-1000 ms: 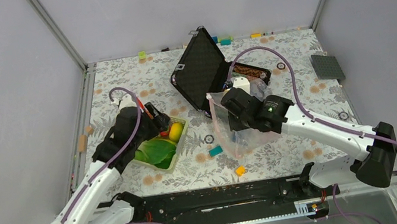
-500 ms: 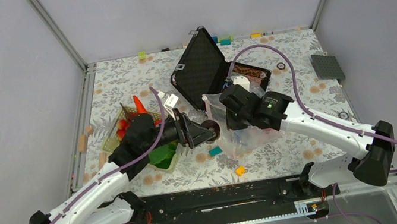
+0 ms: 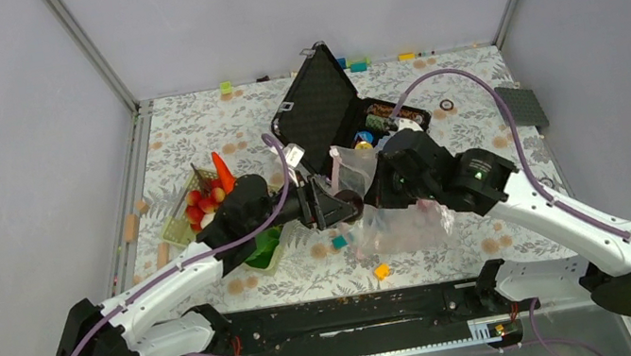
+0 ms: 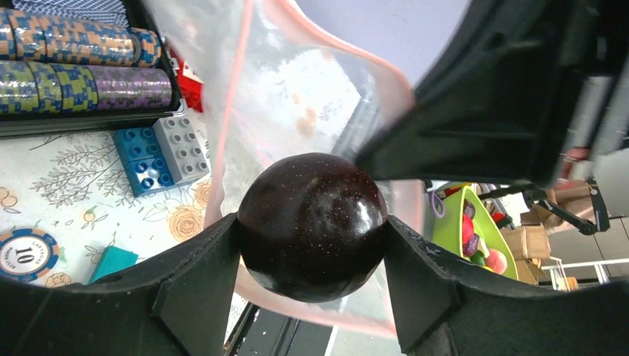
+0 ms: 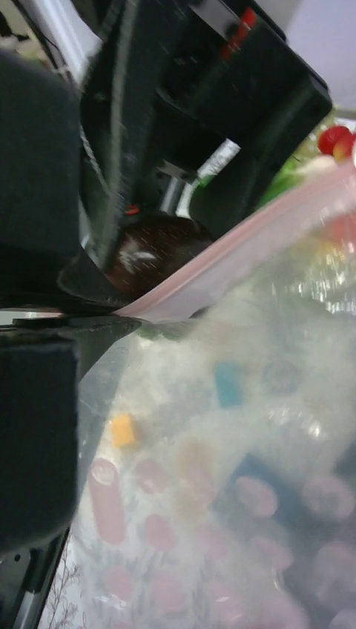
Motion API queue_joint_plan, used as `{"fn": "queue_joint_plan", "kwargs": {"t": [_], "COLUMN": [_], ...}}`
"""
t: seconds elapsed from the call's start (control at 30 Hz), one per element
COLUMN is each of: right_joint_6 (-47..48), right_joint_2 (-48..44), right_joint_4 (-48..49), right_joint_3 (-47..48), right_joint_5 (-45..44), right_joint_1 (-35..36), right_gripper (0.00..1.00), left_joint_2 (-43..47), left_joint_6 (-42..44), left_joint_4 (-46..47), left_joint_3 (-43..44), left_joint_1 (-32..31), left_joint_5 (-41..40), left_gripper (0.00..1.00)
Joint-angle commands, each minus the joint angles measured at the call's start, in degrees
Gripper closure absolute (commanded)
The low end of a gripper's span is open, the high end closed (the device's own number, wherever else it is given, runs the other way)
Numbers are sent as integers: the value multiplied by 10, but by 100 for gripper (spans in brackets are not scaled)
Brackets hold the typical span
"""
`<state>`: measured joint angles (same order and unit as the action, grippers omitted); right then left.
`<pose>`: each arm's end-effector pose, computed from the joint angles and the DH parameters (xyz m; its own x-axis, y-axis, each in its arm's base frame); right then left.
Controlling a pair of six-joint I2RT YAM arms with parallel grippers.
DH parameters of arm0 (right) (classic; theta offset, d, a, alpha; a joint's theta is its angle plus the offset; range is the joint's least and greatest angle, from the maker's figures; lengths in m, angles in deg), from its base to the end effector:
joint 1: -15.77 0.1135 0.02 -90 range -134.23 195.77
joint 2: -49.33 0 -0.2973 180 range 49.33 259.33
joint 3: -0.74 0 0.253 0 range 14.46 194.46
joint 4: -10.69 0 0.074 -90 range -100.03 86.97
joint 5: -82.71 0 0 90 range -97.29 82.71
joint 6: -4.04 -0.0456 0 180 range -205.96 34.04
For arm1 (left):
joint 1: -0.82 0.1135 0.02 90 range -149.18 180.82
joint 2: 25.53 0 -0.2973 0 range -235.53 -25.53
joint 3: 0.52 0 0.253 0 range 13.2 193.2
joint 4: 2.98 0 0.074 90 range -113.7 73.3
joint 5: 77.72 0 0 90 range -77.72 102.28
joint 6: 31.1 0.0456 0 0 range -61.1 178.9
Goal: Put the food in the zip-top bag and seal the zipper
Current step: Place the fake vegetable in the zipper food storage bag.
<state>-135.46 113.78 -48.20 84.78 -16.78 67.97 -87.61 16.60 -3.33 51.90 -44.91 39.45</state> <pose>0.1421 0.1710 0.3912 -0.7853 0.2113 -0.5820 -0.1602 0.8386 0.5206 0.1547 -0.1886 0.3138 -0.7297 -0.1092 -0.6750 0.6217 0.3049 -0.7215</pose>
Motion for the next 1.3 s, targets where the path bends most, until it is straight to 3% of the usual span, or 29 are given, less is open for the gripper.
{"fn": "queue_joint_plan", "kwargs": {"t": [0.0, 0.13, 0.33, 0.6, 0.8, 0.9, 1.0, 1.2, 1.27], "right_joint_6": [-7, 31, 78, 180, 128, 97, 82, 68, 66], "right_joint_2": [-15, -12, -37, -32, -11, -24, -32, -37, -38], "right_joint_4": [-20, -83, -150, -112, -79, -44, -24, -4, 1], "right_joint_3": [25, 57, 76, 44, 31, 9, -8, -24, -29], "right_joint_5": [100, 140, 55, 37, 25, 31, 17, 18, 25], "right_joint_1": [-1, 1, 2, 2, 2, 1, 0, -11, -14], "right_gripper": [100, 100, 100, 100, 100, 100, 100, 100, 100], "left_joint_2": [9, 20, 23, -33, -37, -38, -40, -27, -16], "left_joint_6": [9, 26, 40, 31, 19, 8, 7, 18, 23], "left_joint_4": [-22, -114, -224, -260, -175, -128, -102, -99, -96], "left_joint_3": [7, 29, 54, 84, 87, 78, 71, 68, 64], "left_joint_1": [-12, -31, -65, -76, -91, -94, -94, -94, -95], "left_joint_5": [-66, -135, -224, -223, -180, -148, -128, -90, -83], "left_gripper": [100, 100, 100, 100, 99, 84, 52, 3, 1]}}
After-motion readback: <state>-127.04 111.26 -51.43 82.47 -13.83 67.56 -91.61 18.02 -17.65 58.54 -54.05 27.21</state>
